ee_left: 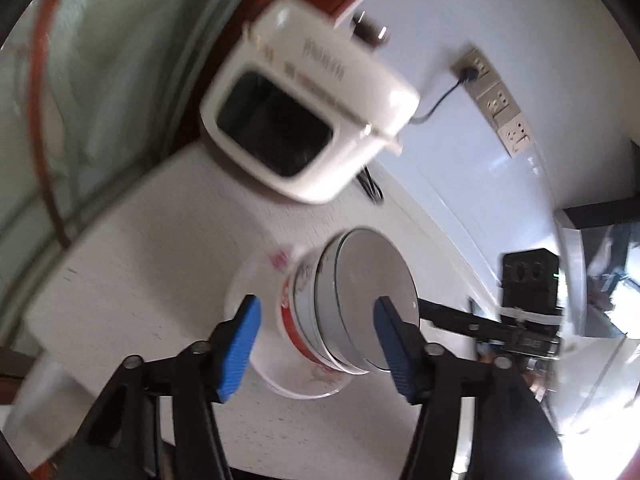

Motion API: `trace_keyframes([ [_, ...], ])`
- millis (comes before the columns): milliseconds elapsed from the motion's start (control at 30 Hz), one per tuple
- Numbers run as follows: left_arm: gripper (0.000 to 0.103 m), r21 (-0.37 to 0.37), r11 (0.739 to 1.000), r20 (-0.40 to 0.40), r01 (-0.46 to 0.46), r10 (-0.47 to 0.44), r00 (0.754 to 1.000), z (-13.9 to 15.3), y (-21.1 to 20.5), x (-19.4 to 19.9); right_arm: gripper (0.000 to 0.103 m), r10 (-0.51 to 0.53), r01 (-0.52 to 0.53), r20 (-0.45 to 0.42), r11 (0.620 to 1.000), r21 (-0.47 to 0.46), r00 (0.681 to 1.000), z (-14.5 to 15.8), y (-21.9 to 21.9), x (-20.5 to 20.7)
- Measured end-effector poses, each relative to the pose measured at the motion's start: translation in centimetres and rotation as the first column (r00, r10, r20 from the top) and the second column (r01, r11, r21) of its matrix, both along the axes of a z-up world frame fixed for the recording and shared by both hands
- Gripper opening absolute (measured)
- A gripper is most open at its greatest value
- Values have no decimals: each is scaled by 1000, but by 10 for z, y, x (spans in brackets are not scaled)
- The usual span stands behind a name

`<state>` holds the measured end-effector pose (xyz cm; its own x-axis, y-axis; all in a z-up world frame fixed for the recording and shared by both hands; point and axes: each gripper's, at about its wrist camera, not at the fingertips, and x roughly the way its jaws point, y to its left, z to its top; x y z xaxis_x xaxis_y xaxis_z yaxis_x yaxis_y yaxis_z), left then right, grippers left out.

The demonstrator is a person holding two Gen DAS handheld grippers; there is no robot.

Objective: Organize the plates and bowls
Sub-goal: 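Open both tools and pull them back from the stack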

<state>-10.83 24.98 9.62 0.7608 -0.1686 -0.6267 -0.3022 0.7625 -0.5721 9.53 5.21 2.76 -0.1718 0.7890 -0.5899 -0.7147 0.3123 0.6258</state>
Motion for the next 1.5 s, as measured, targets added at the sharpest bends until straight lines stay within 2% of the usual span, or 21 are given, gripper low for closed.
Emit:
trace_keyframes([
  [33,67,59,998,22,-22,21,1000,9,-10,-10,60,-31,31,74,1000,5,997,10,-8,-8],
  [67,70,131,990,46,-48,43,998,17,-25,-21,70,-58,58,141,998,8,988,17,-15,-17],
  [100,78,194,978,70,-77,64,995,22,-38,-31,74,-86,84,212,996,15,973,23,-24,-28],
  [133,88,264,958,108,-114,89,990,26,-55,-43,75,-114,109,280,994,32,953,27,-33,-42],
  [167,92,329,931,147,-155,112,983,27,-73,-54,75,-141,132,326,990,50,935,30,-42,-53],
  [233,103,454,860,194,-234,161,968,23,-106,-70,80,-219,200,407,976,89,887,32,-56,-73],
  [300,103,558,792,191,-249,169,967,13,-136,-77,85,-285,259,476,958,121,832,27,-68,-89],
  [333,103,592,771,171,-237,167,971,8,-147,-77,85,-306,280,502,951,129,809,21,-72,-97],
  [467,103,629,728,183,-271,201,962,-8,-169,-84,85,-281,276,555,956,95,783,-5,-82,-111],
  [567,103,612,742,176,-274,210,962,-19,-178,-86,85,-282,276,586,956,103,760,-14,-90,-114],
  [600,103,617,737,169,-276,218,961,-21,-183,-83,85,-281,272,597,956,108,752,-14,-92,-113],
  [633,103,629,724,159,-283,237,958,-24,-188,-82,85,-281,272,603,956,110,746,-14,-92,-112],
  [700,103,672,672,139,-311,298,944,-28,-200,-78,86,-277,267,613,957,110,740,-14,-94,-108],
  [733,103,682,660,134,-316,311,941,-30,-203,-77,86,-276,261,620,958,118,734,-12,-96,-108],
  [833,103,648,686,130,-330,327,936,-34,-205,-77,87,-261,231,647,964,133,716,-11,-104,-110],
  [933,103,653,675,125,-344,352,928,-39,-205,-73,87,-283,224,650,959,175,706,-17,-110,-107],
  [967,103,657,673,116,-341,356,927,-43,-206,-71,87,-298,233,641,954,187,707,-19,-113,-106],
  [1067,103,660,672,94,-336,369,925,-50,-208,-66,87,-303,234,602,953,193,739,-25,-118,-101],
  [1200,103,657,669,87,-348,391,916,-56,-210,-64,88,-307,236,648,952,197,697,-27,-123,-106],
  [1333,103,655,671,71,-348,404,912,-59,-208,-63,88,-289,229,621,957,176,729,-34,-125,-103],
  [1500,103,657,666,71,-352,410,909,-59,-208,-63,88,-277,225,624,961,162,731,-39,-123,-102],
])
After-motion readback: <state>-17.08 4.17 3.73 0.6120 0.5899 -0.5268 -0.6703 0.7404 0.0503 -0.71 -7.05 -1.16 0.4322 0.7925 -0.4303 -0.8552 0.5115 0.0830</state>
